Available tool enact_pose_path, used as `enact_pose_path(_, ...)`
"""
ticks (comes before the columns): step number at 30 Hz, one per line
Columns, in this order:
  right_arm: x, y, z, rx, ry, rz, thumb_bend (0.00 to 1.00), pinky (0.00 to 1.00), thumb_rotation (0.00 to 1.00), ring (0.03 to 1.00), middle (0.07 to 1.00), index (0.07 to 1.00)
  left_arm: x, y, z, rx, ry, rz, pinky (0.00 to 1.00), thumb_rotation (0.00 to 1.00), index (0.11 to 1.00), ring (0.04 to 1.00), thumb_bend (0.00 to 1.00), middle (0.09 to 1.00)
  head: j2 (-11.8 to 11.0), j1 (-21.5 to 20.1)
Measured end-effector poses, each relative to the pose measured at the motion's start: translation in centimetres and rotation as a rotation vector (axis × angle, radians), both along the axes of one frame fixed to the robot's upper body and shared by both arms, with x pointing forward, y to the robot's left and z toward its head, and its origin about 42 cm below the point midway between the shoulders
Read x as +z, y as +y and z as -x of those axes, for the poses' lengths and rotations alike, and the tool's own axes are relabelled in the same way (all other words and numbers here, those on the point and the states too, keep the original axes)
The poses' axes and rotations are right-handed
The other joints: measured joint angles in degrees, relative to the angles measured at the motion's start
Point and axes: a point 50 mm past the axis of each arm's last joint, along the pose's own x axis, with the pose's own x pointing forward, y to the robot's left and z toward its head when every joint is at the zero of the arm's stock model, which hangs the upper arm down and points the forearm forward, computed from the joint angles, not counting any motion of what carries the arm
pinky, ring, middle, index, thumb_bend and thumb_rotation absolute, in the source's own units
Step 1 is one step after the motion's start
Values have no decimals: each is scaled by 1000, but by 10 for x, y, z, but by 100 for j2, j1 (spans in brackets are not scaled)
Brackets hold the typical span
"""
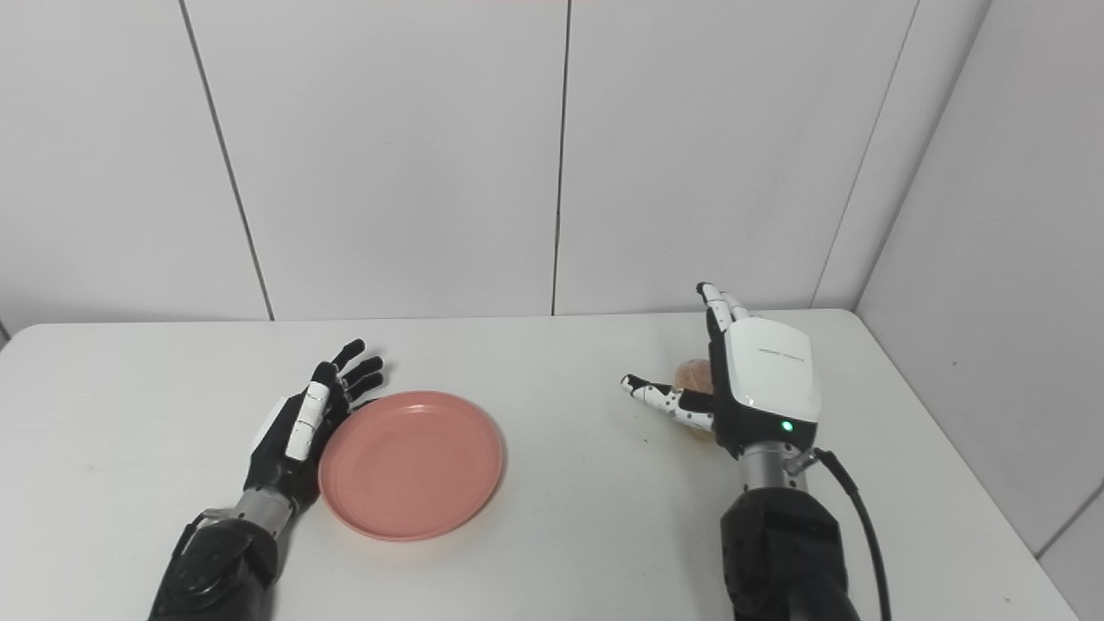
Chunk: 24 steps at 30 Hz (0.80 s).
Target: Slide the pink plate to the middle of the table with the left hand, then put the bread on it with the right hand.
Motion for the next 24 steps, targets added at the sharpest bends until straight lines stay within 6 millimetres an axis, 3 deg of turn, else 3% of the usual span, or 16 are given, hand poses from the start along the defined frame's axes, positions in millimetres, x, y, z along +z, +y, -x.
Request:
enact_pose_path(3,-2,-5,-10,-30,34,-9,941,663,722,801,878,865,0,0,0,0,-1,0,788,884,905,891,880,877,-9,-9)
enact_pose_path(11,-12,-31,-37,-153,116,-18,943,550,698,736,842,851,0,0,0,0,-2,0,798,873,901,898,884,877,-9,-35)
enact_pose_path(15,-16,-40,-48,-196,155,-22,944,540,670,738,848,863,0,0,0,0,-2,0,799,875,906,898,883,881,-18,-18)
enact_pose_path(24,-23,-43,-70,-235,231,-43,947,418,671,615,754,869,2,0,0,-1,-5,0,804,875,906,900,885,883,-9,9)
